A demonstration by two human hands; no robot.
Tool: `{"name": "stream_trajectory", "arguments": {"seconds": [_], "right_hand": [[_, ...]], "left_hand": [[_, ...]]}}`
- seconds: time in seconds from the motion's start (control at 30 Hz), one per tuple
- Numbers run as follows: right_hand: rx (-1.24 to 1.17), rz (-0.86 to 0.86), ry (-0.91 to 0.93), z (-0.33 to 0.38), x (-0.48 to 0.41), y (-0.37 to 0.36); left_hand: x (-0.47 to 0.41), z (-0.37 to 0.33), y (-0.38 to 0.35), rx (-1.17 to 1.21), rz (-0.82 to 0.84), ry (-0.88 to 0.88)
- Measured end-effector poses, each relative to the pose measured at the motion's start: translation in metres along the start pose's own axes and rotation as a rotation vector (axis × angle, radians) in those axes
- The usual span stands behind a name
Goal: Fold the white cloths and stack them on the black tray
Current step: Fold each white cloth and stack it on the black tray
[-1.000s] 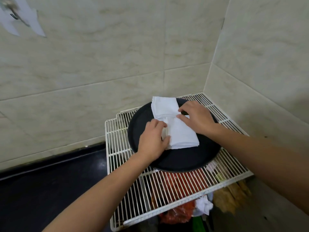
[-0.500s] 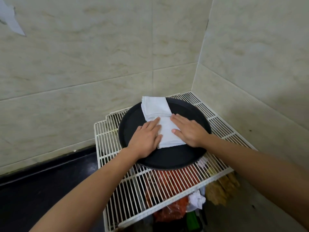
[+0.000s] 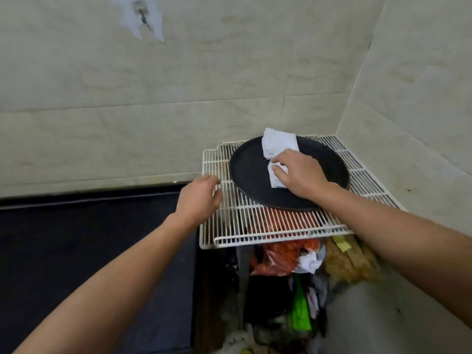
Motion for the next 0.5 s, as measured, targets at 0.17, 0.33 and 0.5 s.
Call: {"name": "stream_trajectory", "arguments": {"seconds": [0.17,0.33,0.5], "right_hand": [[-0.15,0.076,0.287,0.118,0.038,-0.038],[-0.182,0.169,0.474,0.217,0.075,-0.075],[-0.164,0.263,0.661,0.329,0.1,-0.096]], "left_hand": [[0.129,0.051,0.027,-0.105,0.027,0.226],[0.24,0.1,0.057,-0.207,0.124,0.443],[0.35,0.155,0.101,-0.271,0.094,0.662]]}}
Point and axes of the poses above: each hand's wrist, its own x-axis away from the middle knuckle, its own y-axis out of the back of the hand, z = x × y, the point moved 3 cm from there along -x, towards the middle knuckle, and after that the axes turned 2 degrees about z, right-handed, at the moved point
